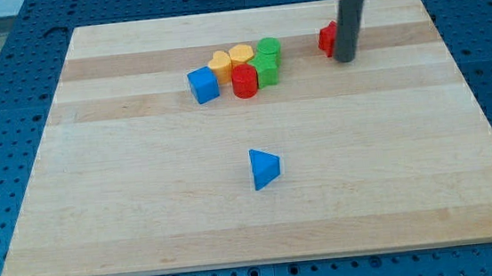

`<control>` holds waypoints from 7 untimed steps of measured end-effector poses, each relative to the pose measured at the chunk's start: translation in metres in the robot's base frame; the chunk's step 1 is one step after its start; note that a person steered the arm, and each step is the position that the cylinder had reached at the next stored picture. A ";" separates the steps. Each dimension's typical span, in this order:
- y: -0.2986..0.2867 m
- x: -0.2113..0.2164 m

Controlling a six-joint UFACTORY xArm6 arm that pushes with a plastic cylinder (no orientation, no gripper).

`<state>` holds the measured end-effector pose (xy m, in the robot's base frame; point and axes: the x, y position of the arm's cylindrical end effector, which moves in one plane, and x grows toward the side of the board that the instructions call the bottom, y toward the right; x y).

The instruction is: Slide the red star to the top of green circle

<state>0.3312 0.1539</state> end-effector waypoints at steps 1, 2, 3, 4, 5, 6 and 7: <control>0.028 0.000; 0.038 -0.012; 0.019 -0.041; -0.023 -0.066; -0.044 -0.074; -0.013 -0.075; 0.014 -0.053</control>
<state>0.2778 0.1680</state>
